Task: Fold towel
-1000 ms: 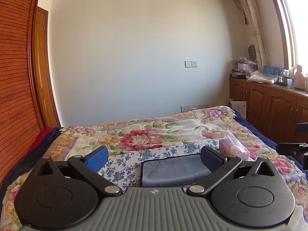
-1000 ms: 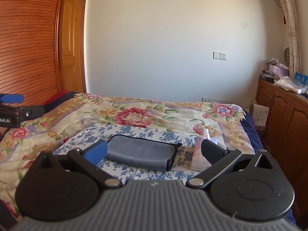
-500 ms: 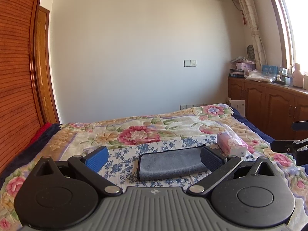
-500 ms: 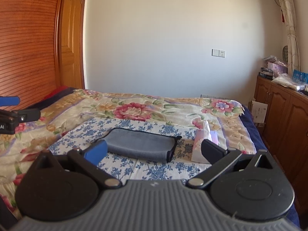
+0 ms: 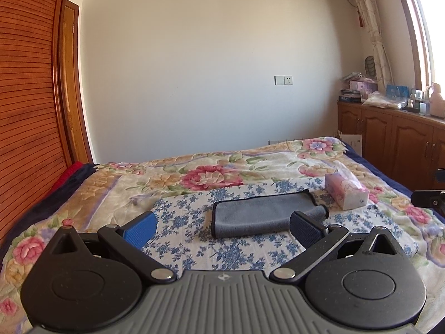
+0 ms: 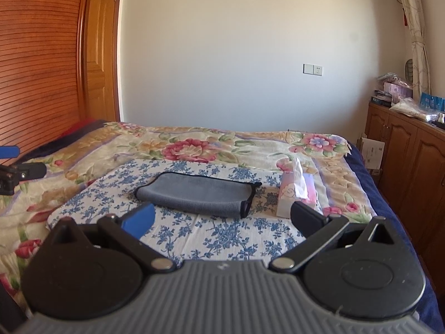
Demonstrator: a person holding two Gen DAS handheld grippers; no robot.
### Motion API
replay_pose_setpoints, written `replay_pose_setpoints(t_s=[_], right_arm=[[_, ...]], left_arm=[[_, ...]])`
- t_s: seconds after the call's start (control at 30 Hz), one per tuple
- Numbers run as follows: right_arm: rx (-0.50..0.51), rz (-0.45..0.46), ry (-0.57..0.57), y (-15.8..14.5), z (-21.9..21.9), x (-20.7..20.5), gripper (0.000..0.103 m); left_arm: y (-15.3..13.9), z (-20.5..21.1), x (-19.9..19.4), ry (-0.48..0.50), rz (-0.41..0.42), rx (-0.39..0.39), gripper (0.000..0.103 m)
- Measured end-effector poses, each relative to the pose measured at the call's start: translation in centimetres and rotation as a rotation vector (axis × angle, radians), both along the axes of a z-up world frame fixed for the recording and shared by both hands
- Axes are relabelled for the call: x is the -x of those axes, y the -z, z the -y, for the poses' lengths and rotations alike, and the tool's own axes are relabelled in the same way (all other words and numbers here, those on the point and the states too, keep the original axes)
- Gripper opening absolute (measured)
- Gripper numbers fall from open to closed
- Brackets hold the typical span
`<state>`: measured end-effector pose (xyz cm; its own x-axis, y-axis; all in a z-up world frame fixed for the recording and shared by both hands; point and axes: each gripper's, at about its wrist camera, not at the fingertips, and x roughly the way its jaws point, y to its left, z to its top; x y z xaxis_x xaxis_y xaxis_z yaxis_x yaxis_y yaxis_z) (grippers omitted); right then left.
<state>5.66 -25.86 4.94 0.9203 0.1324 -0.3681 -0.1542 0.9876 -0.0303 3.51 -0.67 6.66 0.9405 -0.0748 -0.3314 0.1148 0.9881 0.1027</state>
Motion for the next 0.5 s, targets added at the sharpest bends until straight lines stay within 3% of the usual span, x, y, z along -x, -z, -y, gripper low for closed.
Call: replay_pose_setpoints(t_s=[0.5], right_arm=[[-0.004,0.007,0.019,1.7,-0.4,1.4,0.103]], left_arm=[[2.0,-1.2,1.2,-0.04,0.016,0.002,0.103]])
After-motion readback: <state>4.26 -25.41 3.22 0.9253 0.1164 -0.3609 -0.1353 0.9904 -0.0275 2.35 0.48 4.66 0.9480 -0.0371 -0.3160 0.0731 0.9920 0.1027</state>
